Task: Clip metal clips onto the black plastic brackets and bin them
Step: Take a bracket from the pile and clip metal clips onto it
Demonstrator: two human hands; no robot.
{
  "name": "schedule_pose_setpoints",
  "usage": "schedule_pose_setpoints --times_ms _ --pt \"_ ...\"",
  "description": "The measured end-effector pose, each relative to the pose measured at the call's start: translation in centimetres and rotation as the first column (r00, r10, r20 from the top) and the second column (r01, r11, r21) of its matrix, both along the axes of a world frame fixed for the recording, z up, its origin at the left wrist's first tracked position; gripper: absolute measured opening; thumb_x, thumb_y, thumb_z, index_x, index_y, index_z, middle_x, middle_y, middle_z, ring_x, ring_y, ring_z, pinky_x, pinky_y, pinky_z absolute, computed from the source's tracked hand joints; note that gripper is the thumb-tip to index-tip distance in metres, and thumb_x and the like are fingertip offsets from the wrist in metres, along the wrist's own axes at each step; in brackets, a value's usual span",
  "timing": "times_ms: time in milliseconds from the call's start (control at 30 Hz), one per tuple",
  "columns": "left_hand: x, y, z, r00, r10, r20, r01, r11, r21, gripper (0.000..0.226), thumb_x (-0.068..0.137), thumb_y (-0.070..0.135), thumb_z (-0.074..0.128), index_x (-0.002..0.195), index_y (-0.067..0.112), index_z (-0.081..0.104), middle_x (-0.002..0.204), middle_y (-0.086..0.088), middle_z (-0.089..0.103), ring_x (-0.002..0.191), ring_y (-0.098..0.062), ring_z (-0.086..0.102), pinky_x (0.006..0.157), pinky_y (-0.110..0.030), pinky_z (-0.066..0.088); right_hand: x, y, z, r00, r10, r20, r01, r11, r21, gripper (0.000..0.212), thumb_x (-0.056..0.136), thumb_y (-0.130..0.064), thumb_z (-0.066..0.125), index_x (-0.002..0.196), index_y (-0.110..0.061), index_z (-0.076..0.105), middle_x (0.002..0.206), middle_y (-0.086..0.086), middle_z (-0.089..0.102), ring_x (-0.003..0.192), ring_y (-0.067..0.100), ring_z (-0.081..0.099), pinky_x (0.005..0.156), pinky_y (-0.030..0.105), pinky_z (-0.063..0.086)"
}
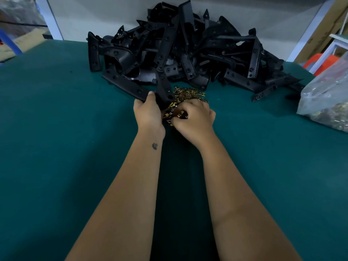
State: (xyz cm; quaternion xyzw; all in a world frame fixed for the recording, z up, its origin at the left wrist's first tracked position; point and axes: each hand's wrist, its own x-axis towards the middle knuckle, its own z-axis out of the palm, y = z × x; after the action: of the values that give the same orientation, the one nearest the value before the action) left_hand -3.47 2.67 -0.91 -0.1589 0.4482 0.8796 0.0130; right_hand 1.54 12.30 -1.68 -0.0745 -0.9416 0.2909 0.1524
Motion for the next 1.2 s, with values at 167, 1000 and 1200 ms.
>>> schedule_pose_setpoints --times_ms 167,1000,1200 --pt "0.0 -0.1 0.0 1.0 -0.007 0.007 0.007 1.0 0.018 0.011 0.099 0.012 0.054 0.088 0.015 0.051 0.093 -0.006 0.063 0.084 -0.021 0.063 0.092 -0.044 0.055 0.1 -0.3 -0.2 0.996 0.062 -0.06 -0.049 0.98 0.192 0.027 0.076 -0.045 0.068 0.099 -0.031 0.066 0.127 -0.008 0.051 0.124 0.018 0.028 0.104 0.035 0.011" --pt "0.6 -0.3 0.7 0.999 -0.03 -0.029 0.03 1.0 0.005 0.012 0.101 0.011 0.047 0.091 0.016 0.048 0.091 -0.004 0.063 0.073 -0.017 0.06 0.051 -0.024 0.05 0.2 -0.8 0.4 0.949 -0.109 -0.296 0.028 0.964 -0.263 0.009 0.081 -0.015 0.068 0.082 -0.023 0.065 0.089 -0.015 0.063 0.091 0.004 0.056 0.085 0.022 0.041" --pt "1.1 0.2 1.0 0.981 -0.176 -0.076 0.17 0.983 -0.074 0.015 0.1 0.015 0.051 0.087 0.02 0.052 0.066 0.01 0.066 0.056 -0.004 0.061 0.049 -0.02 0.048 0.5 0.1 1.8 0.92 -0.314 -0.232 -0.054 0.487 -0.872 0.011 0.085 -0.006 0.072 0.082 -0.017 0.072 0.077 -0.006 0.07 0.074 0.003 0.064 0.072 0.017 0.05"
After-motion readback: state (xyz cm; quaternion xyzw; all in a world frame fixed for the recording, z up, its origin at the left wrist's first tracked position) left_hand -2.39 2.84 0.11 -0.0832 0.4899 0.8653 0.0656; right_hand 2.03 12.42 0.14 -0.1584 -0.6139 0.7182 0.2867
